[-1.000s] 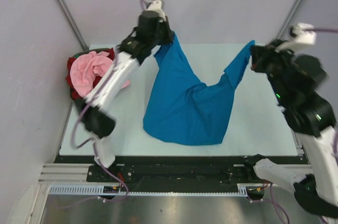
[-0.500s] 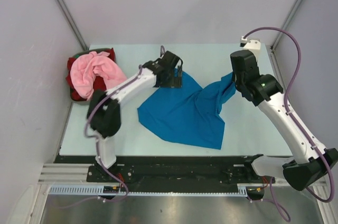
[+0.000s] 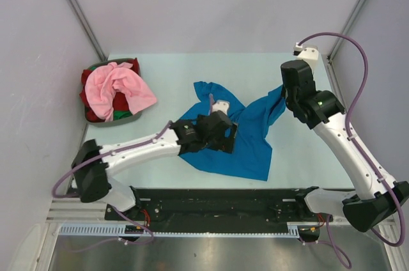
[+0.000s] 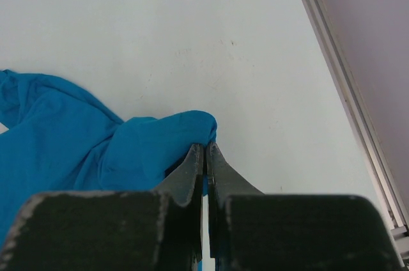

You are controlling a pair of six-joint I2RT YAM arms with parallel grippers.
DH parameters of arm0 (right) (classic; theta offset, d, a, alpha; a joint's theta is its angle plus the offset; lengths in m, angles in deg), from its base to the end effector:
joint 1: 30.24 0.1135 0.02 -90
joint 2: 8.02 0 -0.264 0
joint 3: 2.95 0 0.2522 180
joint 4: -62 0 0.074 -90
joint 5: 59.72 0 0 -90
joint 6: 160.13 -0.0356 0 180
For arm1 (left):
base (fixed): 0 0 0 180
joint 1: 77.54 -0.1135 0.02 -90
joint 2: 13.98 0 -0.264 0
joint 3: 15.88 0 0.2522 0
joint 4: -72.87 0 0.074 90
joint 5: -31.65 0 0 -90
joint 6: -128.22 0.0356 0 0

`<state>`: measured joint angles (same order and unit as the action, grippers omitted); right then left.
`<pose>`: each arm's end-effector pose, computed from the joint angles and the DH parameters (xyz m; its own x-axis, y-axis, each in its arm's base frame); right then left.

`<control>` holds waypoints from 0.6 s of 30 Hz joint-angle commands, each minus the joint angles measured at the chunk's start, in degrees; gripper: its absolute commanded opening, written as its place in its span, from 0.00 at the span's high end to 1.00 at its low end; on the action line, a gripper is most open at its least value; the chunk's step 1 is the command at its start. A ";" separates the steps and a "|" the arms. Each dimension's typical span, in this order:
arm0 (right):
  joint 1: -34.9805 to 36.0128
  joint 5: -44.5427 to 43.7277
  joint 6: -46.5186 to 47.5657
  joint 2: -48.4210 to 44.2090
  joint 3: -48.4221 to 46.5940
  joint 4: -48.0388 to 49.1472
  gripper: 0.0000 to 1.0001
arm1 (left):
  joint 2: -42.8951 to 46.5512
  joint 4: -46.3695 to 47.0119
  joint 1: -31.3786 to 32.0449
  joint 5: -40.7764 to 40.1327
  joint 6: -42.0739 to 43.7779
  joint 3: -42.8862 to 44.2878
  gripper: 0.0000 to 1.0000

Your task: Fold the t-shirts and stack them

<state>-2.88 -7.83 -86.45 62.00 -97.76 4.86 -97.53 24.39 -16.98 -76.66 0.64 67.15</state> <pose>0.2276 0.0931 0.4128 -0.4276 0.0277 -0.9036 0.2309 0.9697 -0.0795 0.1637 -0.2673 0.2922 -0.7364 0.1268 -0.6645 0.3487 0.9129 -0.2122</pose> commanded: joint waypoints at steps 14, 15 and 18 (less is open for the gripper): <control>-2.57 1.28 -1.52 -5.59 3.01 -0.48 1.00 | -25.69 -0.26 17.22 0.11 -1.79 17.03 0.01; -2.57 1.37 -1.61 -5.51 3.01 -0.57 1.00 | -26.05 -0.35 17.75 -0.06 -2.23 17.03 0.01; -2.66 1.54 -2.14 -5.68 3.18 -0.83 1.00 | -27.72 -0.08 19.25 -0.15 -2.41 17.12 0.01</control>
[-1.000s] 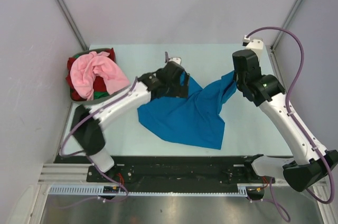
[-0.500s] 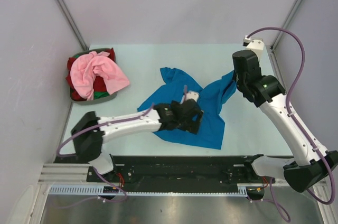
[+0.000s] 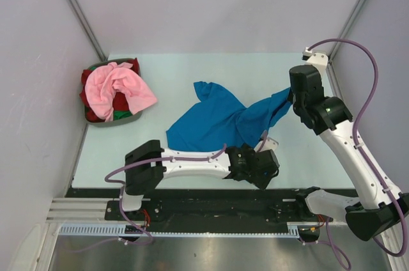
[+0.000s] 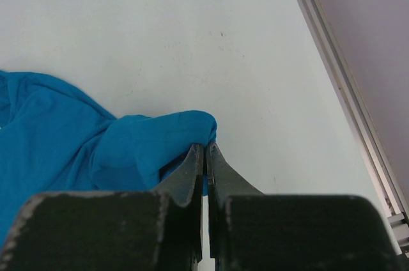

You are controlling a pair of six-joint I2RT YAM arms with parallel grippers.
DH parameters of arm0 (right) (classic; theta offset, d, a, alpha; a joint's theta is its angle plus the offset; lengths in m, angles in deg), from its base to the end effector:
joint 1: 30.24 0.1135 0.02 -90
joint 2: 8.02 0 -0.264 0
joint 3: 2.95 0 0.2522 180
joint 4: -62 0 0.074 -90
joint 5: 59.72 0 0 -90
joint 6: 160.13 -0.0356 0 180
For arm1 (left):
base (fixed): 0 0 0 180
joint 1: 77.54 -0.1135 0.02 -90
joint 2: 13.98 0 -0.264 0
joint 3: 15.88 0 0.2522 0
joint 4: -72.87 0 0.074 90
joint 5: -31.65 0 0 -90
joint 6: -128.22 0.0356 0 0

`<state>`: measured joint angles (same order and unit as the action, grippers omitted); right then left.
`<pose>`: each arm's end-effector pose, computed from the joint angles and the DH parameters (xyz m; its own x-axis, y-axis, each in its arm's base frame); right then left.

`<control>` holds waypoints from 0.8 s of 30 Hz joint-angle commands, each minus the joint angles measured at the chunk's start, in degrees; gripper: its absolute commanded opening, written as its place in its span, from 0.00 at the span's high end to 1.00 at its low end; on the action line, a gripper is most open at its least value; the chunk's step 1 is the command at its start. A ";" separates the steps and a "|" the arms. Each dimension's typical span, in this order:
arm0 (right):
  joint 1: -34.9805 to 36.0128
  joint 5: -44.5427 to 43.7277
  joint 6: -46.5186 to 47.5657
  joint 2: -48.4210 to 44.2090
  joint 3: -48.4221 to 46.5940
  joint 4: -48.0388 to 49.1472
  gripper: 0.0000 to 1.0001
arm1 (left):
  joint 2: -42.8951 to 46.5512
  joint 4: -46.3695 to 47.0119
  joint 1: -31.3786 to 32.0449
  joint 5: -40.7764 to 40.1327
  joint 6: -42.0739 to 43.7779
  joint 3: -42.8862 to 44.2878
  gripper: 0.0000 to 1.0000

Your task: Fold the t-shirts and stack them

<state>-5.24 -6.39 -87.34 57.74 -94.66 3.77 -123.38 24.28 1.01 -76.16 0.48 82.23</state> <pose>0.2130 0.0759 0.4098 -0.4273 0.0626 -0.9020 0.2565 0.9650 -0.0545 0.0919 -0.3988 0.2198 -0.6883 0.4626 -0.5588 0.6087 0.7873 -0.0979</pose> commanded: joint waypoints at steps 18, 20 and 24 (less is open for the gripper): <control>-0.47 -0.16 -0.98 -2.56 1.66 0.26 1.00 | -12.41 1.52 2.23 -3.11 2.31 9.33 0.02; -0.56 -0.16 -0.89 -2.56 1.93 0.44 1.00 | -13.11 1.17 2.23 -3.46 2.58 9.77 0.02; -0.56 -0.07 -0.72 -2.65 2.10 0.78 1.00 | -14.08 1.52 1.53 -4.08 3.63 9.42 0.15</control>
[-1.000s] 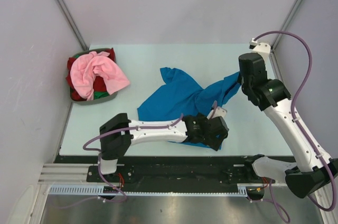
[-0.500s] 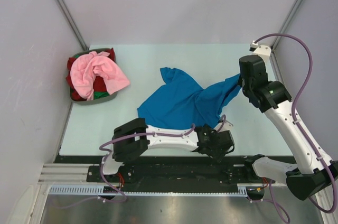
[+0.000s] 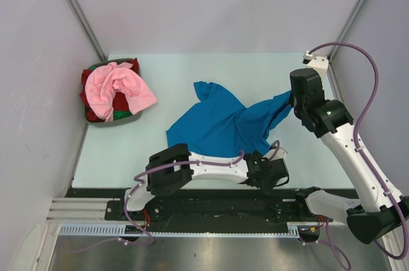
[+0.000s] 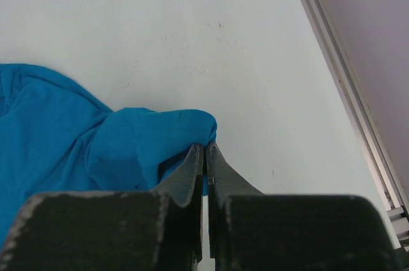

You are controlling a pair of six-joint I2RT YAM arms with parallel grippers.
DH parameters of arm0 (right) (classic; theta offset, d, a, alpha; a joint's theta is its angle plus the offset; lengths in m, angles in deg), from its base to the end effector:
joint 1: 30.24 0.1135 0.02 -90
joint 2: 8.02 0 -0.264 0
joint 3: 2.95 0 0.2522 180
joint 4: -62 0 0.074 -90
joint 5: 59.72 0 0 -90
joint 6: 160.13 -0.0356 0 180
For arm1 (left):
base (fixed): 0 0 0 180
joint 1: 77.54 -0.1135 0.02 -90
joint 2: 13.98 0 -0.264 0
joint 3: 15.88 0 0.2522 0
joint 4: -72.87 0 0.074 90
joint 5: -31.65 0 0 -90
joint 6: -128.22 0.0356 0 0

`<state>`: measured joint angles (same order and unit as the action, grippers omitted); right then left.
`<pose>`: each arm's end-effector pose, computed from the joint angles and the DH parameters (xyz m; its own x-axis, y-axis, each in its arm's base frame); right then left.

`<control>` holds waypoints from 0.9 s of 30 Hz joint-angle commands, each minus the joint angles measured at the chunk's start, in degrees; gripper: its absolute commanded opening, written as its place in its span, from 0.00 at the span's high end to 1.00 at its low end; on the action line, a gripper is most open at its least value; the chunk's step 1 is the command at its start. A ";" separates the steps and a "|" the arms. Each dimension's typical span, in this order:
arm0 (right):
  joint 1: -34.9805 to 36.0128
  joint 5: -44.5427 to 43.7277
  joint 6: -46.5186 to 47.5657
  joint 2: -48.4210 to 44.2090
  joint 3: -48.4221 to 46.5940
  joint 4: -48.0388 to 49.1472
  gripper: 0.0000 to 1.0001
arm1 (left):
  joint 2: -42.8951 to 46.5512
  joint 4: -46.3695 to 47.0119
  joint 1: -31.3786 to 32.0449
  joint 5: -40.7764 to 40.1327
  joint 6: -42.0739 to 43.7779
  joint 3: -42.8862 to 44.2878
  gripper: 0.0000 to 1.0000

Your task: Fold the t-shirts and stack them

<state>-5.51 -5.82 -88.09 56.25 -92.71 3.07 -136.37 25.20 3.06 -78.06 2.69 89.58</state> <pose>0.2075 0.0725 0.4032 -0.4427 0.0704 -0.8939 0.2576 0.9649 -0.0516 0.0851 -0.4408 0.1659 -0.6461 0.5530 -0.5261 0.6509 0.7592 -0.0013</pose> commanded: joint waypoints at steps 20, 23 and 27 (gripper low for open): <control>-0.39 -0.20 0.20 -1.16 0.51 2.19 1.00 | 11.28 2.72 -4.57 -3.94 2.66 -8.20 1.00; -0.39 1.64 0.29 -2.92 0.51 3.85 1.00 | 19.97 -0.36 -4.22 -5.43 3.44 -8.91 1.00; -0.39 6.03 1.69 -8.01 0.51 9.11 1.00 | 31.49 -4.31 -4.04 -7.36 5.03 -8.73 1.00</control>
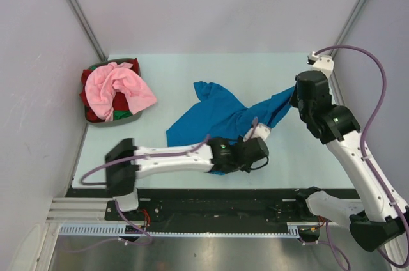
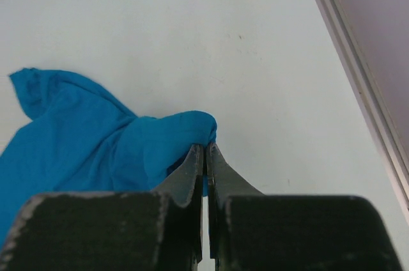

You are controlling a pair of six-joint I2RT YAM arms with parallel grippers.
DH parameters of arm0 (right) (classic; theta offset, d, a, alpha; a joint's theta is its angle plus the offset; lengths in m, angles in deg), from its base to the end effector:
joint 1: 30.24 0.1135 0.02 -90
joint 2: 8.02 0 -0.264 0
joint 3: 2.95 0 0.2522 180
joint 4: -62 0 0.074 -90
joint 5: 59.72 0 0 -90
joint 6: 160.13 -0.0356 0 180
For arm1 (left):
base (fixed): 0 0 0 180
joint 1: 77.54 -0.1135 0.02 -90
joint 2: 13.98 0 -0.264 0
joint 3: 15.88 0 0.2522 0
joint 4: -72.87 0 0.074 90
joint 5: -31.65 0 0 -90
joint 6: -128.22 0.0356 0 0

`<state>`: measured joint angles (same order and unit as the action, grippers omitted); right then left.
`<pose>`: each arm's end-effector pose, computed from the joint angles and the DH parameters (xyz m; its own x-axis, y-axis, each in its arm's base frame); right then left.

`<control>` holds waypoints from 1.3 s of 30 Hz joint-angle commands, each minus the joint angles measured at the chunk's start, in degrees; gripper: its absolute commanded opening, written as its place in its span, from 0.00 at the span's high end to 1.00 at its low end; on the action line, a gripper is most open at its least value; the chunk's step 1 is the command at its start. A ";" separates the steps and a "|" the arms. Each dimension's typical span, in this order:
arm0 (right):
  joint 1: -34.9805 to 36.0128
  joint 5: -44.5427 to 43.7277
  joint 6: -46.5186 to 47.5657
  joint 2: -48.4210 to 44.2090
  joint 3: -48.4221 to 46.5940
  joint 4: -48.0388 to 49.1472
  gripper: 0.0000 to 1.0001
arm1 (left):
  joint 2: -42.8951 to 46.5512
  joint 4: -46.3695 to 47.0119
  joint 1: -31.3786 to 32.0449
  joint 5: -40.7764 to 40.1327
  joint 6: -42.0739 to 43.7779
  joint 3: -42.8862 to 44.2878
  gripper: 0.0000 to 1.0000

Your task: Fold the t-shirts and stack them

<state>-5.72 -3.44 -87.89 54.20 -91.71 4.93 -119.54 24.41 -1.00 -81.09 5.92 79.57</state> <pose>0.2009 0.0699 0.4071 -0.4127 0.0906 -0.9063 0.2266 0.9740 -0.0058 0.1053 -0.3808 0.2324 -0.6221 0.4820 -0.6170 0.6124 0.7906 0.0002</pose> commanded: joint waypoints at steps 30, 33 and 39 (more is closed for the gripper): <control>-4.21 33.72 8.09 -22.67 -17.83 20.10 1.00 | 56.34 -0.47 0.02 -14.78 21.57 8.51 0.98; -4.21 30.12 7.30 -21.88 -11.93 21.42 1.00 | 56.25 1.99 -2.77 -13.30 19.47 0.70 0.98; -4.30 25.38 6.25 -18.45 -1.13 23.00 1.00 | 56.16 10.68 -13.48 -2.43 11.56 -18.54 1.00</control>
<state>-9.83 26.70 -80.76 34.40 -97.52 25.65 -62.51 27.80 -8.02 -90.03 22.58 71.59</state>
